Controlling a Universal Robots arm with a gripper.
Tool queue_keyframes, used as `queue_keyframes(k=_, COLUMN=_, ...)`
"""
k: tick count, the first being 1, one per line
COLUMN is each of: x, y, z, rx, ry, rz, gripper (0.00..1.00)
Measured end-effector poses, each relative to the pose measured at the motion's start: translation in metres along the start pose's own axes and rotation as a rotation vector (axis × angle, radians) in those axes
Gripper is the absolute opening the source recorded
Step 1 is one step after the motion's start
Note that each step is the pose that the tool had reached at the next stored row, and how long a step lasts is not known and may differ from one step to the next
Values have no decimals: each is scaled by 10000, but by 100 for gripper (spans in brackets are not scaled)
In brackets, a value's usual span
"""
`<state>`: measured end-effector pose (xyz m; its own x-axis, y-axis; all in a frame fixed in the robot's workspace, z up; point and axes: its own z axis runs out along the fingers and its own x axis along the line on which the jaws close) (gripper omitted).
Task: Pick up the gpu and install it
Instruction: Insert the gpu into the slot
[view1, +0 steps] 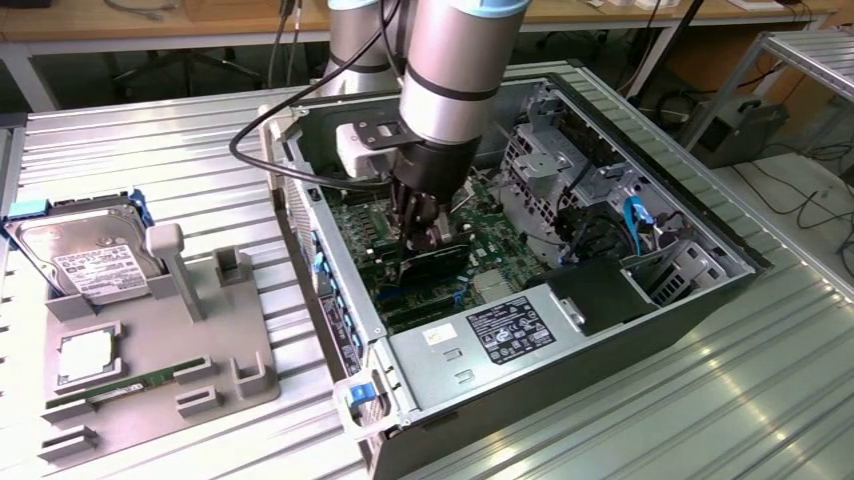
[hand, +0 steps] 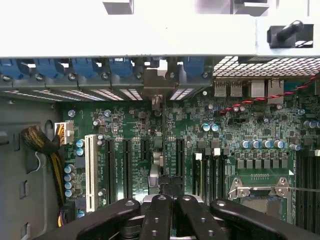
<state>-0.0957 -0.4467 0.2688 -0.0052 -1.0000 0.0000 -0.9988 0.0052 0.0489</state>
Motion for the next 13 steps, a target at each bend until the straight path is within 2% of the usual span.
queue_keyframes(k=4, x=-1, y=0, z=-1, rx=4, ry=-6, rz=-1, gripper=11)
queue_keyframes(k=5, x=-3, y=0, z=-23, rx=17, ry=-29, rz=-3, gripper=11)
queue_keyframes(k=6, x=-3, y=2, z=-67, rx=18, ry=-29, rz=-3, gripper=11)
queue_keyframes(k=7, x=-1, y=7, z=-142, rx=4, ry=-5, rz=-1, gripper=11)
queue_keyframes(k=10, x=0, y=13, z=-272, rx=3, ry=-5, rz=-1, gripper=11)
queue_keyframes(k=13, x=-1, y=13, z=-291, rx=3, ry=-9, rz=-2, gripper=11)
